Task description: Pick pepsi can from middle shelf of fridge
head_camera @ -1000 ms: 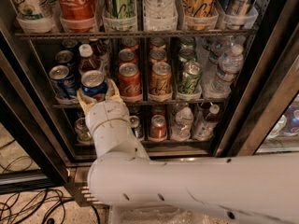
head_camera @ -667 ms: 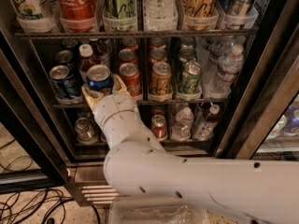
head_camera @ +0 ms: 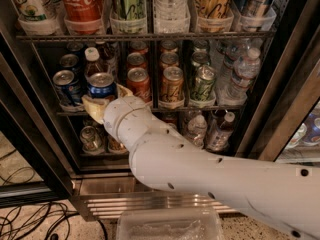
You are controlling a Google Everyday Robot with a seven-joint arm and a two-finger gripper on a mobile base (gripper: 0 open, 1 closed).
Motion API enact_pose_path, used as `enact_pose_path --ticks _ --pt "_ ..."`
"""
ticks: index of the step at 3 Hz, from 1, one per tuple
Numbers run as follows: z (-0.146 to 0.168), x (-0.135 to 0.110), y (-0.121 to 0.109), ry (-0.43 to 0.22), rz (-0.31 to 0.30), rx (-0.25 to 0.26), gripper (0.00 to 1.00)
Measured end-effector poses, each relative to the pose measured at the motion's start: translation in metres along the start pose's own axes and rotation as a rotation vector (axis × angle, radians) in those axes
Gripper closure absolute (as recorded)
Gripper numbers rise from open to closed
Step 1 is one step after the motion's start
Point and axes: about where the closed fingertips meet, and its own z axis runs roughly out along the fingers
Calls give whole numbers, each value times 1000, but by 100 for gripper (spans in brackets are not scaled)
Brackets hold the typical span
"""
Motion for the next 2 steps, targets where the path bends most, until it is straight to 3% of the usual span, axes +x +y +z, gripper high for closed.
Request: enact_pose_path --ticks 2 --pt "5 19 29 142 61 -209 100"
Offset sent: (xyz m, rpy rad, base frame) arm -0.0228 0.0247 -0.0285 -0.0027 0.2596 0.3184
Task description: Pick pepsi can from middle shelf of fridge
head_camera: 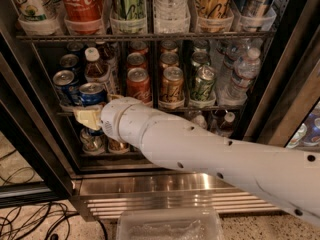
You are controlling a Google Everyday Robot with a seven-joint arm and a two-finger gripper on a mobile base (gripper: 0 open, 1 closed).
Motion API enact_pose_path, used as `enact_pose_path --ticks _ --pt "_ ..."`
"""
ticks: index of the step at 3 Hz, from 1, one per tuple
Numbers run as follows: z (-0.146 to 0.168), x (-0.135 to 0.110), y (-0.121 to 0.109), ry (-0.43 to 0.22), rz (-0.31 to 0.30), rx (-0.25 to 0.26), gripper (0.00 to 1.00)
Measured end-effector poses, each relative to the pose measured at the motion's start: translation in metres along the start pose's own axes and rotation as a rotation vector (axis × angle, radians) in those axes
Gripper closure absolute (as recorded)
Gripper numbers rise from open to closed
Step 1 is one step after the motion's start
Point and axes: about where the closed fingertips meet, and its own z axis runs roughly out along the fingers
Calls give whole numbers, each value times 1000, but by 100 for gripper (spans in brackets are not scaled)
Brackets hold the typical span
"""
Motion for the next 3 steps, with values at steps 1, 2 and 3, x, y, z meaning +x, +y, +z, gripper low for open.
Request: enact_pose_path --ticks 1,2,3 --pt "1 0 3 38 6 -71 100" --pt "-3 -16 -22 61 -10 -147 100" --pt "-4 -18 -21 62 -10 -152 100"
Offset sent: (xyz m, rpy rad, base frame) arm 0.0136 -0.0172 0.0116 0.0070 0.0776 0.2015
